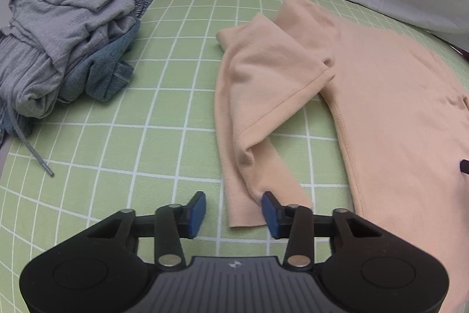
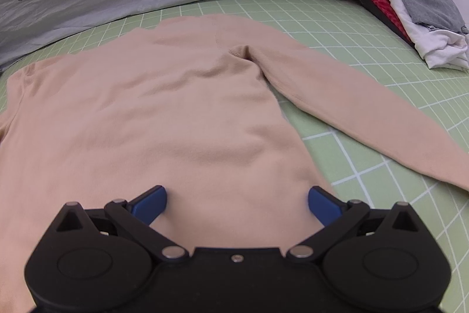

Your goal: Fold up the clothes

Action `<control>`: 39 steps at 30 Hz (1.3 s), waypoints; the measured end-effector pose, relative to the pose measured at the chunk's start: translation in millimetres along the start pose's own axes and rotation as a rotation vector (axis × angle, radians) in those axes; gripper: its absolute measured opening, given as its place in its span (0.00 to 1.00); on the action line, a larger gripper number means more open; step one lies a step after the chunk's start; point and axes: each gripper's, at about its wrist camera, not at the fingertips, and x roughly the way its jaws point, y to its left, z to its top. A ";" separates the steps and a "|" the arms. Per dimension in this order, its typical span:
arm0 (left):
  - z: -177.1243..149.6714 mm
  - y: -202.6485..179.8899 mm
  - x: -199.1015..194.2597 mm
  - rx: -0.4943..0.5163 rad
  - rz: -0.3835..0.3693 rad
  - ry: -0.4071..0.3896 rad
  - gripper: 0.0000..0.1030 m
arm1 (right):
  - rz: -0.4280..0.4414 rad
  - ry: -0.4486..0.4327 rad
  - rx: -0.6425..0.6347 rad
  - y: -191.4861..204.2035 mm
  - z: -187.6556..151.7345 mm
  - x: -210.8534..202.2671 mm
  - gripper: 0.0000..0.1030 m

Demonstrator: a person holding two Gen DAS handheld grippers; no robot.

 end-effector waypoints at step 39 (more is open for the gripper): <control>-55.6 184.4 -47.8 -0.407 0.341 0.026 0.37 | -0.034 0.037 0.059 3.2 0.3 -1.3 1.00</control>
